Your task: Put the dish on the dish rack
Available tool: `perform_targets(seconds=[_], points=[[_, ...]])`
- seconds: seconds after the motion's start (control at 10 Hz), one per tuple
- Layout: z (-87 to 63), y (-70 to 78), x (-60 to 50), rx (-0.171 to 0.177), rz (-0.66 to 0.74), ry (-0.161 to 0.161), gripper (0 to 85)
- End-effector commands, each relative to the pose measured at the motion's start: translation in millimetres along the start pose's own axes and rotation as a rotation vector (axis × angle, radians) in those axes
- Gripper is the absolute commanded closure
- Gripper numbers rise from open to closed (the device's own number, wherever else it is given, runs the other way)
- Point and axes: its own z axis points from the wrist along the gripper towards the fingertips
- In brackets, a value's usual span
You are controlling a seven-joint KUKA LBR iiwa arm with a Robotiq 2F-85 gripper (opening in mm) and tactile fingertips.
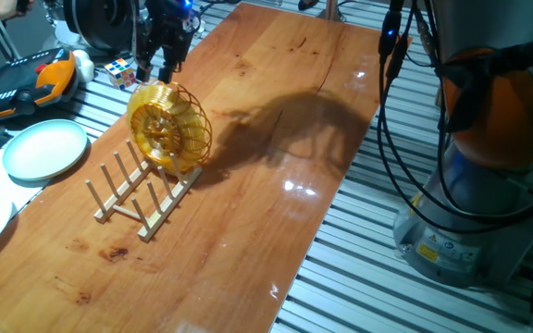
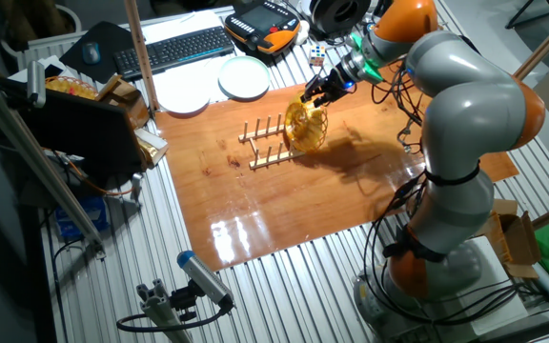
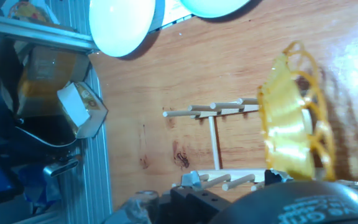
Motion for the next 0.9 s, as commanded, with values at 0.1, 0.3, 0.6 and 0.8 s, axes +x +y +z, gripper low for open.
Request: perform_targets(seconds=[0.1,0.3,0.6,0.8], points=[[-10.0,7.0,1.0,0.028,-0.004,0.006,29.0],[-28.0,23.8,3.0,0.075,-0.003,0.016,29.0],[-36.8,43.0,4.5,0.156,-0.023,0.027,44.3],[-42.8,59.0,5.7,0.233,-0.034,0.034,66.3]])
